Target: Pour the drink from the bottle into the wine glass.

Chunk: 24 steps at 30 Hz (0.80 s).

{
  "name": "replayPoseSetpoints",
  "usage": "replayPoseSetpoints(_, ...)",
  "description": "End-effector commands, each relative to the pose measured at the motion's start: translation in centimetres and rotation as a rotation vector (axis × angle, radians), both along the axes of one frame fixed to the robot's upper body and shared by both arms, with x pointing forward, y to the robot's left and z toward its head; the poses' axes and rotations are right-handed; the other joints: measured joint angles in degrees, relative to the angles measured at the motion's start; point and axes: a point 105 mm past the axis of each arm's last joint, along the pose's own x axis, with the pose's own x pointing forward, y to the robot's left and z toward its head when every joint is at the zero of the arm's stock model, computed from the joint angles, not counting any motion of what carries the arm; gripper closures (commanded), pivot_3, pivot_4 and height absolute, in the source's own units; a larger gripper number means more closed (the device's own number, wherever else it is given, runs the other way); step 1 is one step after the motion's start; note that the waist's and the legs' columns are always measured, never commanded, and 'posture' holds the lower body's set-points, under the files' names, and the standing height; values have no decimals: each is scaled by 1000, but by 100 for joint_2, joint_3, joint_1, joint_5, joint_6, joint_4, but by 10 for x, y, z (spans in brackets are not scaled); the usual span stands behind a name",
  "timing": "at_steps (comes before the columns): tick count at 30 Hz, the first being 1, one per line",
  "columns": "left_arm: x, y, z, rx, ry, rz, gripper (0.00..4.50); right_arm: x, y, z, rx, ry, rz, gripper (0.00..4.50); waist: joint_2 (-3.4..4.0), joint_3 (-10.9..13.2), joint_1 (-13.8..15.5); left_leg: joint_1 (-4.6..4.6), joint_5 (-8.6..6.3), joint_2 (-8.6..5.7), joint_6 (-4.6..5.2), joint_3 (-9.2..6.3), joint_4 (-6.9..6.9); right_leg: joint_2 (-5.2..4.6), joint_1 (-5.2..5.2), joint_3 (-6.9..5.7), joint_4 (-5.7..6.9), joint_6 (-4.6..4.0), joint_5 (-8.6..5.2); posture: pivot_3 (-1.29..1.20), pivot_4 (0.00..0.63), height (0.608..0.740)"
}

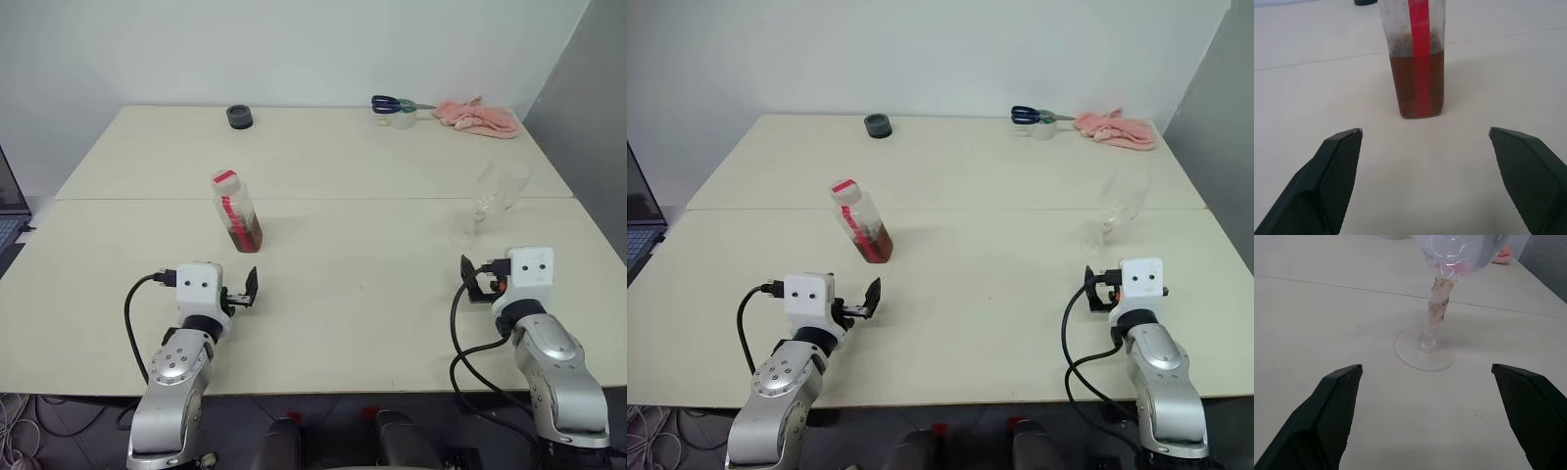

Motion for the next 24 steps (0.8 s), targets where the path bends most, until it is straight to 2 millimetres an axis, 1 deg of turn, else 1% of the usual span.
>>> replayPoseSetpoints(1, 1, 6, 15, 39, -54, 21, 51, -2, -1, 16, -12, -61, 1, 0, 0, 0, 0, 0, 0, 0, 0, 0, 0, 0, 0, 0, 0, 0, 0, 0, 150, 740)
replayPoseSetpoints(8, 2, 8, 14, 35, -62, 29, 51, -2, 0, 16, -11, -63, 8, 0, 0, 0, -1, 0, 0, 0, 0, 0, 0, 0, 0, 0, 0, 0, 0, 0, 150, 740)
replayPoseSetpoints(19, 2, 3, 14, 18, -65, 21, 51, 0, 2, 15, -12, -59, 19, 0, 0, 0, -1, 0, 0, 0, 0, 0, 0, 0, 0, 0, 0, 0, 0, 0, 150, 740)
replayPoseSetpoints(24, 4, 4, 16, 29, -69, 17, 51, 2, 5, 17, 14, -59, 59, 0, 0, 0, -1, 0, 0, 0, 0, 0, 1, 0, 0, 0, 0, 0, 0, 0, 150, 740)
